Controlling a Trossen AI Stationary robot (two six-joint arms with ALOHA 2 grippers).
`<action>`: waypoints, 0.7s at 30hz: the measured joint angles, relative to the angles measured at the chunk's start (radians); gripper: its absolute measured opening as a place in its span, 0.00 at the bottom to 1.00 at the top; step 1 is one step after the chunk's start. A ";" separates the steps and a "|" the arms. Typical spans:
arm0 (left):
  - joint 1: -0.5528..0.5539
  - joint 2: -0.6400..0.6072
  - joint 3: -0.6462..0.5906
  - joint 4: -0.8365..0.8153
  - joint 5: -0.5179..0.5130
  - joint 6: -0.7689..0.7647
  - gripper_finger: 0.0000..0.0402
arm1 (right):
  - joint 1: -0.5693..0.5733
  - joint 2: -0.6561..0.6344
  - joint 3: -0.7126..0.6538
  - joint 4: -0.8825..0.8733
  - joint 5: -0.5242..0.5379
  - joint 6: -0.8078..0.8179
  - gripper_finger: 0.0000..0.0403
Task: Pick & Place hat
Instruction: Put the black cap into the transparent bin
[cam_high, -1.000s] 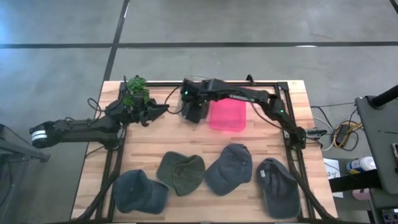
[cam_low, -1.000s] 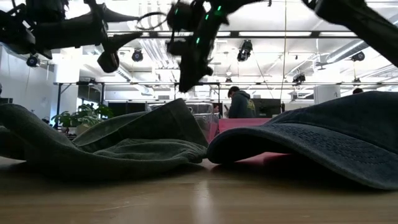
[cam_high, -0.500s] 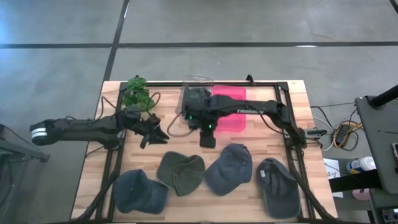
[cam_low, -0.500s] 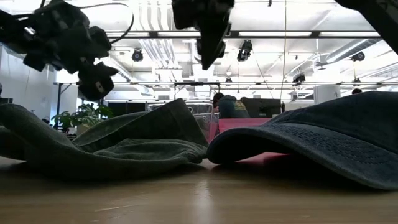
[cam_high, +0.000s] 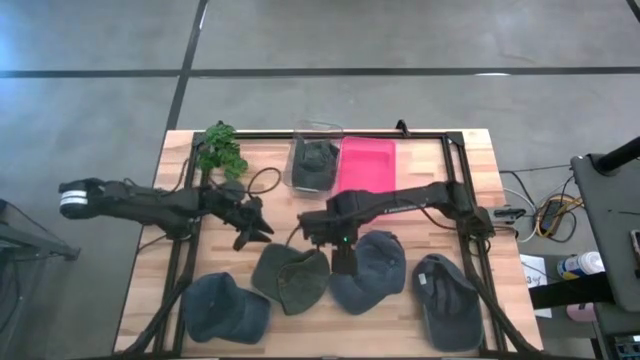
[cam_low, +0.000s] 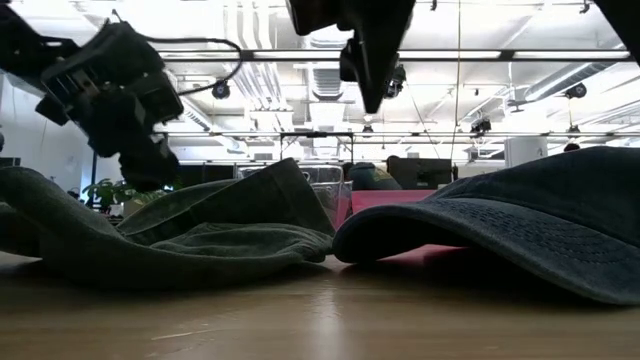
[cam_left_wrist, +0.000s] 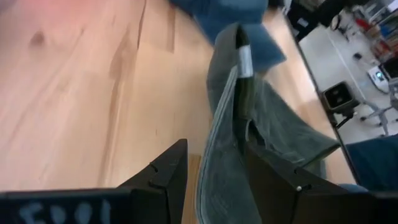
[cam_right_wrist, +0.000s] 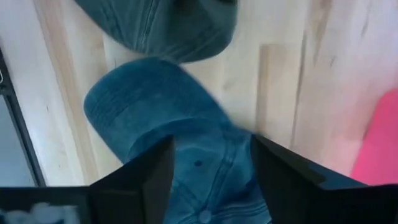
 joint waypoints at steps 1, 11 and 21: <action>-0.001 0.024 0.011 0.003 0.000 0.003 0.38 | 0.010 0.000 -0.008 0.000 0.001 0.011 0.54; -0.017 0.236 0.171 -0.199 0.021 0.187 0.38 | 0.086 0.000 -0.060 -0.006 0.000 0.079 0.64; -0.094 0.386 0.263 -0.303 0.095 0.226 0.38 | 0.123 -0.057 -0.159 -0.012 0.082 0.056 0.61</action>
